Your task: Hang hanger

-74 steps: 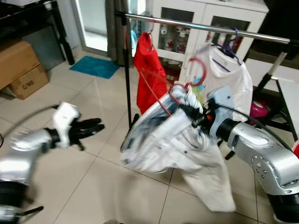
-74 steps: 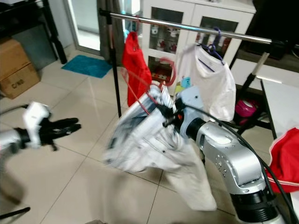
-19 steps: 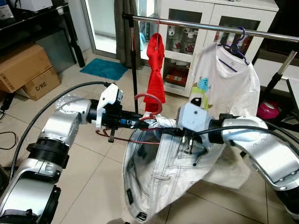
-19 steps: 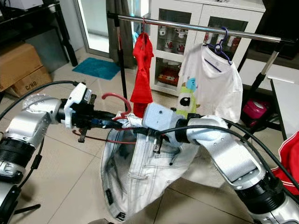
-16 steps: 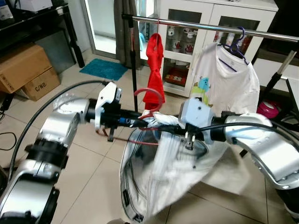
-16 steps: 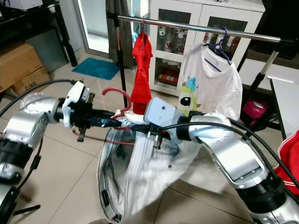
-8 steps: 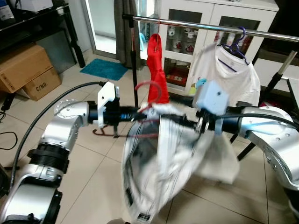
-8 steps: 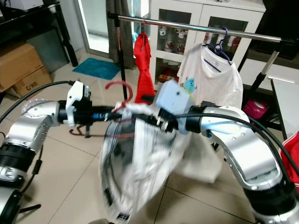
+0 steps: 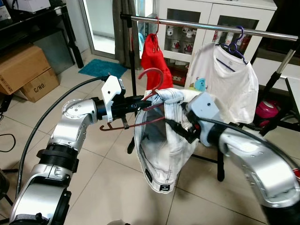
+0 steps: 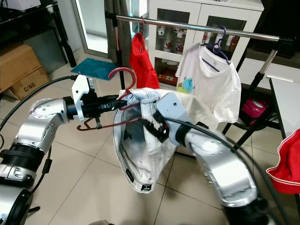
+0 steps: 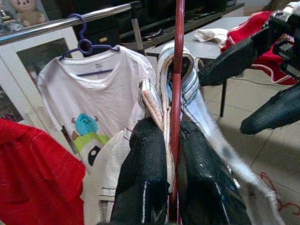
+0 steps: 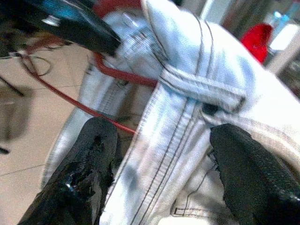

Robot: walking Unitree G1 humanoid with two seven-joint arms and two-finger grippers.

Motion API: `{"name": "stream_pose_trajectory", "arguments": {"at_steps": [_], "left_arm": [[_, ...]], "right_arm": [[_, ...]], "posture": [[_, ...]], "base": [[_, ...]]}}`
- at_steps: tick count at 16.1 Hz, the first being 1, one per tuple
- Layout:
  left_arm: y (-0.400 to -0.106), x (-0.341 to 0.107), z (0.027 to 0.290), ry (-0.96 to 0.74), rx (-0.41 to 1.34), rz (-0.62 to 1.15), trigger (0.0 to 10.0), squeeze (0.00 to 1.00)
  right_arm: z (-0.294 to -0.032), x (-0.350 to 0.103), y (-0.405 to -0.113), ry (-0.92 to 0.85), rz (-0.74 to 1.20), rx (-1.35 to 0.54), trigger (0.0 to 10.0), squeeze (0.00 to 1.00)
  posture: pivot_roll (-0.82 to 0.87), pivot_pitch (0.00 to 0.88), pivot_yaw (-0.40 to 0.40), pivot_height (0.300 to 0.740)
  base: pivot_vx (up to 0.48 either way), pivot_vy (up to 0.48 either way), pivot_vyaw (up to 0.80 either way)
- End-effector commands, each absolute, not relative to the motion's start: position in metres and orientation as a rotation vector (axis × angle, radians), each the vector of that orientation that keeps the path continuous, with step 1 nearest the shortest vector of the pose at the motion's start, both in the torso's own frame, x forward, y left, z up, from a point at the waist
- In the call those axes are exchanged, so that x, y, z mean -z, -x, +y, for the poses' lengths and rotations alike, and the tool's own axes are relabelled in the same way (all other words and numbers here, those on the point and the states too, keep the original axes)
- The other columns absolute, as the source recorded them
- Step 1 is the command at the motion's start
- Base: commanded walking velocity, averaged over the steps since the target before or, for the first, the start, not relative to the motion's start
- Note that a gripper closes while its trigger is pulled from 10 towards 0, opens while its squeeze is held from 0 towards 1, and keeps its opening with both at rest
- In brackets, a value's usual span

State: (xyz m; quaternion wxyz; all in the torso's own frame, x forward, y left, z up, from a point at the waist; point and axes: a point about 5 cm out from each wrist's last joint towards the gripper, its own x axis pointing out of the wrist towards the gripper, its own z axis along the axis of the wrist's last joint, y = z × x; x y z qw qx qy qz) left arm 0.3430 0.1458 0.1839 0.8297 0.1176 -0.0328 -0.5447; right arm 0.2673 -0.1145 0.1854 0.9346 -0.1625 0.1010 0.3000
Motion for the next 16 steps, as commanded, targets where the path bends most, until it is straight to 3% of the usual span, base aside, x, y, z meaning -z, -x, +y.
{"name": "stream_pose_trajectory", "arguments": {"at_steps": [1,2,3,4,9,16], "left_arm": [[-0.347,-0.204,0.148,-0.273,1.122,-0.164,0.0,0.00],[-0.348,-0.205,0.149,-0.272,1.113,-0.169,0.0,0.00],[-0.348,-0.206,0.149,-0.271,1.110,-0.171,0.0,0.00],[-0.349,-0.207,0.148,-0.271,1.103,-0.177,0.0,0.00],[-0.356,-0.211,0.153,-0.292,1.003,-0.208,0.0,0.00],[-0.354,-0.211,0.128,-0.168,1.041,-0.241,0.0,0.00]], "right_arm": [[-0.119,-0.184,-0.271,0.330,0.236,-0.546,10.0,1.00],[-0.118,-0.181,-0.271,0.326,0.260,-0.524,10.0,0.59],[-0.118,-0.180,-0.271,0.323,0.271,-0.518,10.0,0.59],[-0.117,-0.175,-0.270,0.318,0.306,-0.496,10.0,0.00],[-0.109,-0.170,-0.265,0.190,0.368,-0.497,10.0,0.00],[-0.104,-0.135,-0.283,0.134,0.496,-0.455,10.0,0.00]], "posture": [[-0.16,0.000,0.039,0.740],[-0.16,0.000,0.037,0.740],[-0.15,0.000,0.037,0.740],[-0.15,0.000,0.033,0.740],[-0.15,0.000,0.031,0.740],[-0.15,0.000,0.050,0.740]], "base": [[0.000,0.000,0.00],[0.000,0.000,0.00],[0.000,0.000,0.00],[0.000,0.000,0.00],[0.000,0.000,0.00],[0.000,0.000,0.00]]}}
